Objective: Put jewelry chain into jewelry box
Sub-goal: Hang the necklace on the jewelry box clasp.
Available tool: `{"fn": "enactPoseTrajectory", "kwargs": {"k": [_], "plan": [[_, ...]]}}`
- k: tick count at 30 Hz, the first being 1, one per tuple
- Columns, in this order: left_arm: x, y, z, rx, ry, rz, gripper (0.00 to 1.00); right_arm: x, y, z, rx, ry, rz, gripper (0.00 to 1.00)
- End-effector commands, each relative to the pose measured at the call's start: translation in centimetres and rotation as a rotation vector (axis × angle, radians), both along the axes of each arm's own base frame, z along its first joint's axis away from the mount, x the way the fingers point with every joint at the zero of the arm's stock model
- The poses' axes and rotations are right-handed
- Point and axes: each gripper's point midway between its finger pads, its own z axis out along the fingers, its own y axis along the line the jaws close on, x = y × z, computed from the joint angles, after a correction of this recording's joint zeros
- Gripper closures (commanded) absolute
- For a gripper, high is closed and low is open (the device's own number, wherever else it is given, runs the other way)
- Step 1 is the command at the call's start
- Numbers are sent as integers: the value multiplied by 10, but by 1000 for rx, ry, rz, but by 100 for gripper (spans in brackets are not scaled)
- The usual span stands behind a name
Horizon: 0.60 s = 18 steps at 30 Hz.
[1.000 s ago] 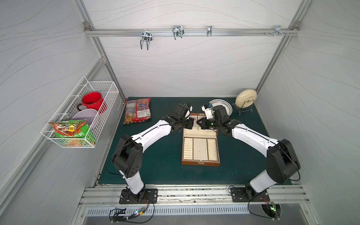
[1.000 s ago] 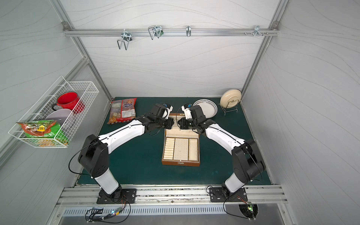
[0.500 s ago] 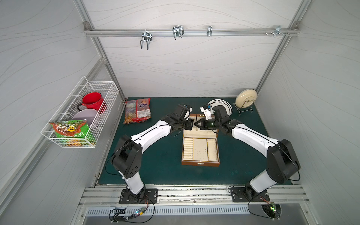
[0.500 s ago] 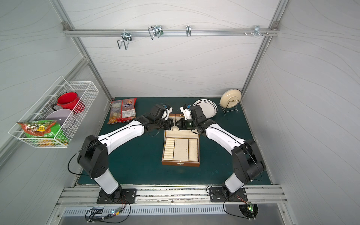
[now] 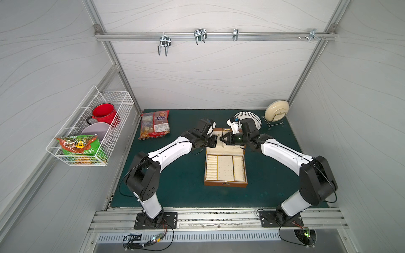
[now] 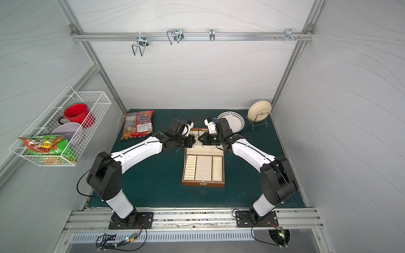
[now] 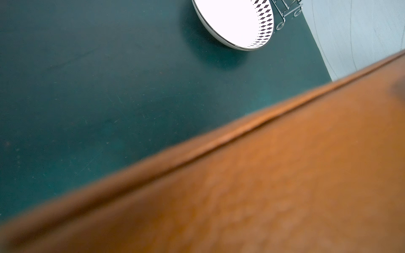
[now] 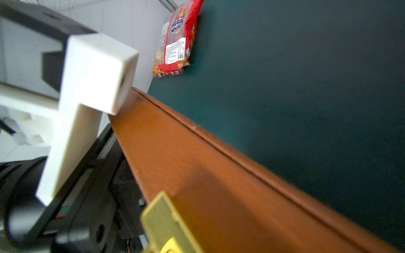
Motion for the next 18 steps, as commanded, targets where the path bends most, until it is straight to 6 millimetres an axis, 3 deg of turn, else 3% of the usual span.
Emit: {"fn": "enactPoseTrajectory", "kwargs": {"k": [1, 3, 6, 9, 18], "plan": [[4, -4, 11, -32, -32, -1, 100, 5, -4, -9, -42, -13, -11, 99], [6, -5, 12, -34, -35, 0, 99, 7, -5, -9, -46, -18, -17, 98], [7, -6, 14, -38, -41, -1, 80, 7, -5, -9, -51, -21, -21, 94], [6, -6, 20, -47, -50, -6, 74, 8, -7, -8, -54, -33, -28, 90], [2, -3, 41, -68, -87, -1, 72, 6, -10, -3, -59, -57, -27, 90]]}}
